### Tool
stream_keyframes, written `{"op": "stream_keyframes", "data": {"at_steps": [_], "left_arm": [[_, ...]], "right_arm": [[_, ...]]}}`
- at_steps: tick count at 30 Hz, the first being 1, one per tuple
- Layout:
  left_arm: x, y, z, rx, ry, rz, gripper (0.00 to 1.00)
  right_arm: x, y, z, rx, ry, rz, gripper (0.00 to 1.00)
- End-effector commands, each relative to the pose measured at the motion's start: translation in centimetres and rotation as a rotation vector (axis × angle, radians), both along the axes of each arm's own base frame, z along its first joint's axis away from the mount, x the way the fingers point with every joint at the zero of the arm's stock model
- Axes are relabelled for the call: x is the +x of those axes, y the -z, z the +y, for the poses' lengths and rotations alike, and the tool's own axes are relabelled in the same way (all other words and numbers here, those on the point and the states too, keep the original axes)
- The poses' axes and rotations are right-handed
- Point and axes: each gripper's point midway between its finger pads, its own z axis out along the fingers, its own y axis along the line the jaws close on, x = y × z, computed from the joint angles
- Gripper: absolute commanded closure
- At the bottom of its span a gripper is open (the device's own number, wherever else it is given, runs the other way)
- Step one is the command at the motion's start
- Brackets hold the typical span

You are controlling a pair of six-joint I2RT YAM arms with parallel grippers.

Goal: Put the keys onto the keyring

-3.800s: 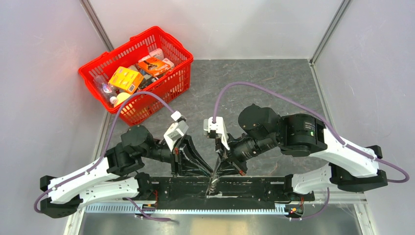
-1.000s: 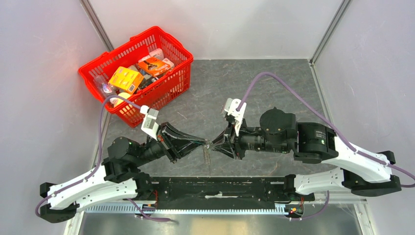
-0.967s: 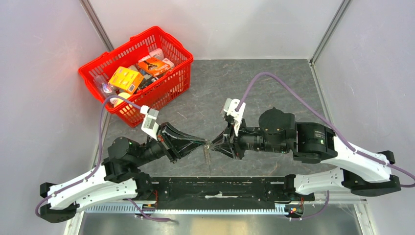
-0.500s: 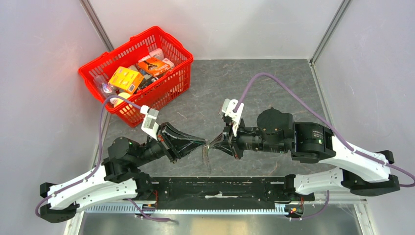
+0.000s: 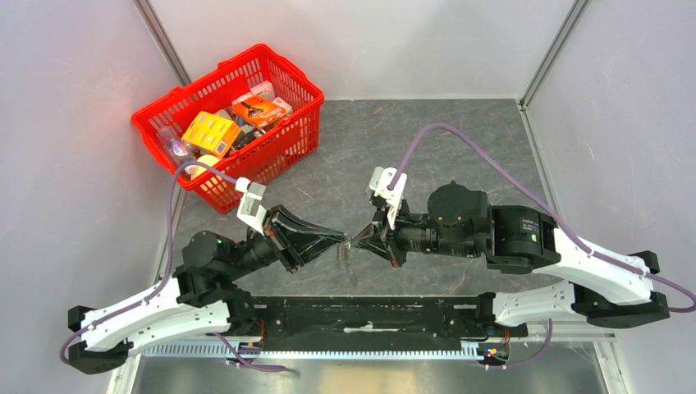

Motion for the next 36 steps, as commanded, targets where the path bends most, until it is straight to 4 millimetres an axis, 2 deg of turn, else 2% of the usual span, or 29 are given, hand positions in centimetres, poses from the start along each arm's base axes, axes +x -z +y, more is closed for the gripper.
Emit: {"op": "stream_keyframes", "data": {"at_steps": [1, 16, 25, 30, 33, 36], "left_arm": [[0.6, -1.9, 0.5, -0.087, -0.034, 0.004, 0.98], [1.5, -1.7, 0.3, -0.103, -0.070, 0.027, 0.98], [1.5, -2.1, 0.2, -0.132, -0.062, 0.034, 0.98], [1.1, -2.4, 0.4, -0.150, -0.047, 0.027, 0.98], [0.6, -2.8, 0.8, -0.166, -0.028, 0.013, 0.98], [0.1, -3.1, 1.2, -0.182, -0.012, 0.002, 0.98]], "right_arm": [[-0.7, -0.5, 0.6, 0.033, -0.033, -0.014, 1.00], [-2.9, -0.3, 1.6, 0.012, -0.111, -0.075, 1.00], [-2.2, 0.3, 2.1, -0.038, -0.058, -0.117, 1.00], [-2.1, -1.1, 0.5, 0.002, -0.032, -0.105, 0.71], [-1.9, -2.1, -1.3, 0.032, -0.005, -0.097, 0.63], [-1.4, -2.8, -3.2, 0.055, 0.040, -0.092, 0.62]]}}
